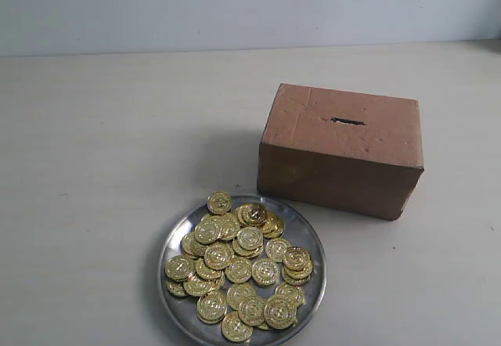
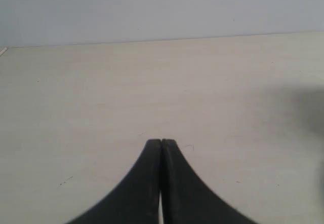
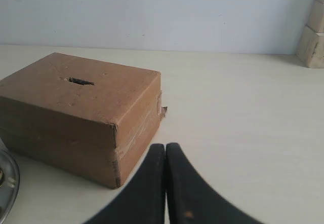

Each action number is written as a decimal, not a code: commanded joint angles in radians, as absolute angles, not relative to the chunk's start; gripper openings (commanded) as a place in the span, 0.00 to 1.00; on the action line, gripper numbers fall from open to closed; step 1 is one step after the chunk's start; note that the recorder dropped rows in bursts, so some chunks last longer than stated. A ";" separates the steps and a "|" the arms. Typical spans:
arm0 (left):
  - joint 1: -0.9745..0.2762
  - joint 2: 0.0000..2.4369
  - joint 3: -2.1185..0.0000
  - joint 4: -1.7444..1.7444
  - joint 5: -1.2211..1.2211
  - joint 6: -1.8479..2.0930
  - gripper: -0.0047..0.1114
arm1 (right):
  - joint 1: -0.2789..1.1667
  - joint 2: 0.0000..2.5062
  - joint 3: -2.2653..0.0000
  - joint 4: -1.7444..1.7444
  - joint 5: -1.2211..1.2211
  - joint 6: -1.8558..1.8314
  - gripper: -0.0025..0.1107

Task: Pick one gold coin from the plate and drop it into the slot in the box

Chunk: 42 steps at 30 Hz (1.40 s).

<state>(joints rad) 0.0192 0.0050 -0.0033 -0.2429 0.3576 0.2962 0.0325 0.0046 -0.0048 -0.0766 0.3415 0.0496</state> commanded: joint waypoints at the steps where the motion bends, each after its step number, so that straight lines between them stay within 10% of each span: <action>1: 0.023 0.000 0.000 -0.245 0.355 0.289 0.04 | 0.026 0.000 0.000 -0.077 0.327 0.053 0.02; 42: 0.023 0.000 0.000 -0.245 0.356 0.289 0.04 | 0.027 0.000 0.000 -0.077 0.021 0.052 0.02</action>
<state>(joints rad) 0.0192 0.0050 -0.0033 -0.2429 0.3597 0.2962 0.0325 0.0046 -0.0048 -0.0766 0.0678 0.0496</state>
